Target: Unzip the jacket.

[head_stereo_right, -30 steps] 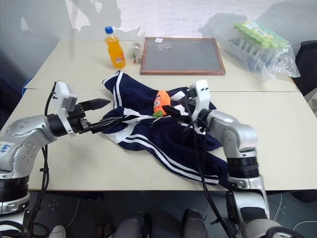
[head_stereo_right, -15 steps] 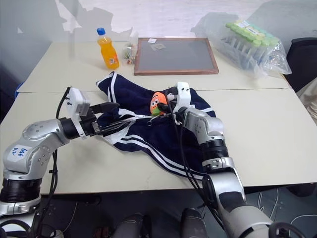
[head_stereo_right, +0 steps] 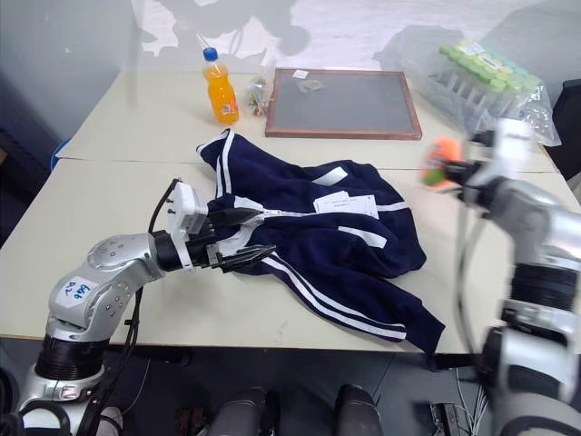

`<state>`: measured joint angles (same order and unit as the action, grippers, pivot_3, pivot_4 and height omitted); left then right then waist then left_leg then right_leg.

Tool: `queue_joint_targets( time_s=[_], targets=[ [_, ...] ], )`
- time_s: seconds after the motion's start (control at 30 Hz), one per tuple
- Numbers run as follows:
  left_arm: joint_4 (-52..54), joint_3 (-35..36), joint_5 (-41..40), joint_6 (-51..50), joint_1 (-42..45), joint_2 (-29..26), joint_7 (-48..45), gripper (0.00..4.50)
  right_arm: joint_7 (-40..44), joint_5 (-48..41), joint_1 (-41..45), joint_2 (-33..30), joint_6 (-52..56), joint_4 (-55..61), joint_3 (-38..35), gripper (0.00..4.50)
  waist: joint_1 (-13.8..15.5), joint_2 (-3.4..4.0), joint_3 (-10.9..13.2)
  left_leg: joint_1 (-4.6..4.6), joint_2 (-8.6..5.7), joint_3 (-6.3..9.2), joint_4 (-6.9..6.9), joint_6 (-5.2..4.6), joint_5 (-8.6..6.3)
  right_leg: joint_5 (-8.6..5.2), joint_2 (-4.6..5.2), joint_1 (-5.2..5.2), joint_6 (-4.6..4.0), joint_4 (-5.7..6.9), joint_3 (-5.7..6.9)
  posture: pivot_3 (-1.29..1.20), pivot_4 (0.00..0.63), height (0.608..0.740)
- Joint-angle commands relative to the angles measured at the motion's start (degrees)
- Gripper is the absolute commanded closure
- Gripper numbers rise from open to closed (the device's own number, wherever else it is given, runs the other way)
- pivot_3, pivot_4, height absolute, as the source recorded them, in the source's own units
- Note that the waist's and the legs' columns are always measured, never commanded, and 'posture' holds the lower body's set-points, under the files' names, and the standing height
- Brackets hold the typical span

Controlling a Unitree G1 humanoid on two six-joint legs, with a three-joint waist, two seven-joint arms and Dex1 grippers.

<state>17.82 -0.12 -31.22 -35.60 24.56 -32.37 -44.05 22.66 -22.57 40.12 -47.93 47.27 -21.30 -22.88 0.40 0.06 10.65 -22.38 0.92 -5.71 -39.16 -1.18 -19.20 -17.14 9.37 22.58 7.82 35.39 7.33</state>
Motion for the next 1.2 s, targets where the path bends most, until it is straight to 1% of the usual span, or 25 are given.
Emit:
queue_joint_targets(
  time_s=[0.03,0.1,0.13,0.17,0.23,0.37,0.4,0.43,0.47,0.5,0.6,0.7,0.83,0.93,1.0,1.07,1.2],
  targets=[
    [1.91,-0.7,-0.33,0.96,0.8,-0.42,-1.98,0.0,2.84,2.93,-6.24,-7.27,-2.56,-2.2,-3.0,4.44,-0.49,0.0,0.0,0.03,0.02,-0.08,0.0,0.0,0.02,0.0,-0.01,0.0,0.0,0.01,-0.04,0.0,0.15,0.74],
    [2.09,-1.52,-0.66,0.86,1.24,-0.49,-3.18,0.0,3.54,3.03,-10.13,-9.26,-2.29,-2.39,-4.56,4.44,-0.9,0.0,0.0,0.16,0.08,-0.27,0.02,0.01,0.03,0.0,-0.02,-0.01,0.01,0.04,-0.14,0.0,0.15,0.74],
    [2.25,-2.0,-0.67,0.99,1.47,-0.43,-3.87,0.0,3.66,2.27,-11.7,-9.12,-1.25,-2.04,-5.78,4.44,-1.19,0.0,0.0,0.24,0.14,-0.4,0.02,0.01,0.03,0.01,-0.03,-0.01,0.02,0.04,-0.22,0.0,0.15,0.74],
    [2.33,-2.51,-0.7,0.98,1.8,-0.21,-4.35,0.0,4.2,1.66,-13.41,-8.67,-0.61,-1.2,-6.34,4.2,-1.36,0.0,0.0,0.28,0.17,-0.45,0.02,0.02,0.06,0.02,-0.06,-0.02,0.04,0.05,-0.28,0.0,0.15,0.74],
    [2.22,-3.25,-0.56,1.23,2.41,0.25,-5.04,0.0,4.16,1.57,-15.32,-7.63,-0.42,0.34,-6.46,3.65,-1.66,0.01,0.0,0.31,0.19,-0.46,0.02,0.05,0.1,0.02,-0.07,-0.02,0.05,0.08,-0.32,0.0,0.15,0.74],
    [1.57,-4.11,-0.04,1.71,3.57,1.05,-5.58,0.0,2.59,1.75,-16.15,-6.45,-0.52,2.45,-6.95,2.18,-1.73,0.03,-0.01,0.29,0.19,-0.4,0.02,0.06,0.11,0.02,-0.08,0.0,0.05,0.1,-0.35,0.0,0.15,0.74],
    [1.43,-4.18,0.02,1.82,3.77,1.15,-5.64,0.0,2.55,1.76,-16.44,-6.42,-0.38,3.12,-7.05,1.87,-1.64,0.04,-0.01,0.28,0.18,-0.37,0.02,0.06,0.11,0.02,-0.08,0.0,0.05,0.1,-0.34,0.0,0.15,0.74],
    [1.33,-4.17,0.02,1.92,3.88,1.12,-5.7,0.0,3.22,1.87,-16.94,-6.99,-0.67,3.92,-6.95,1.59,-1.5,0.04,-0.01,0.26,0.17,-0.34,0.02,0.06,0.11,0.02,-0.08,0.0,0.05,0.09,-0.35,0.0,0.15,0.74],
    [1.27,-4.12,0.02,2.0,3.92,1.03,-5.79,0.0,4.21,2.32,-17.54,-7.93,-1.53,4.64,-6.49,1.13,-1.33,0.04,-0.01,0.25,0.16,-0.32,0.02,0.06,0.11,0.02,-0.08,0.0,0.05,0.08,-0.34,0.0,0.15,0.74],
    [1.24,-4.05,0.1,2.09,3.9,0.78,-5.97,0.0,5.44,3.07,-18.07,-9.12,-3.02,5.2,-5.77,0.94,-1.02,0.04,-0.01,0.25,0.16,-0.31,0.02,0.06,0.11,0.02,-0.08,0.0,0.05,0.07,-0.33,0.0,0.15,0.74],
    [1.3,-3.37,0.89,2.71,3.27,-1.4,-7.13,0.0,10.94,3.66,-17.62,-13.08,-6.35,6.66,-3.54,0.01,-0.3,0.05,0.0,0.22,0.1,-0.32,0.01,0.04,0.12,0.03,-0.07,0.0,0.05,0.05,-0.36,0.0,0.15,0.74],
    [0.31,-1.56,2.6,4.57,2.2,-6.63,-9.94,0.0,22.12,3.76,-18.17,-18.13,-12.15,9.73,1.21,0.01,-0.4,0.07,0.01,0.21,0.09,-0.31,0.0,0.03,0.12,0.04,-0.07,0.01,0.07,0.01,-0.37,0.0,0.15,0.74],
    [-4.17,-1.67,9.92,13.84,-1.92,-17.19,-17.06,0.0,36.72,3.11,-18.12,-22.51,-20.54,14.66,7.5,0.01,-0.79,0.07,0.01,0.24,0.25,-0.35,0.03,0.07,0.11,0.04,-0.25,0.01,0.07,-0.09,-0.36,0.0,0.15,0.74],
    [-7.83,-2.72,13.97,20.07,-3.25,-21.06,-20.07,0.0,48.49,3.71,-20.69,-24.91,-28.92,19.93,12.49,0.01,-0.6,0.07,0.02,0.25,0.36,-0.4,0.05,0.11,0.08,0.04,-0.37,0.0,0.07,-0.21,-0.39,0.0,0.15,0.74],
    [-10.13,-4.59,16.89,23.79,-2.46,-21.43,-21.33,0.0,51.8,8.53,-21.25,-25.64,-36.96,20.65,17.42,0.01,0.0,0.05,0.03,0.19,0.42,-0.37,0.03,0.13,0.08,0.04,-0.41,-0.01,0.07,-0.28,-0.35,0.0,0.15,0.74],
    [-12.07,-6.3,19.01,25.36,-0.23,-19.78,-21.24,0.0,52.66,13.81,-19.89,-24.97,-44.22,19.06,22.06,0.01,0.49,0.05,0.03,0.15,0.39,-0.38,-0.01,0.11,0.06,0.06,-0.41,-0.01,0.1,-0.32,-0.37,0.0,0.15,0.74],
    [-17.03,-9.95,23.62,28.97,4.9,-15.46,-20.09,0.0,51.74,18.63,-14.82,-19.86,-52.35,13.85,27.12,0.01,0.86,0.03,0.04,0.11,0.37,-0.42,-0.11,0.1,0.06,0.09,-0.41,-0.01,0.14,-0.31,-0.38,0.0,0.15,0.74]
  ],
)
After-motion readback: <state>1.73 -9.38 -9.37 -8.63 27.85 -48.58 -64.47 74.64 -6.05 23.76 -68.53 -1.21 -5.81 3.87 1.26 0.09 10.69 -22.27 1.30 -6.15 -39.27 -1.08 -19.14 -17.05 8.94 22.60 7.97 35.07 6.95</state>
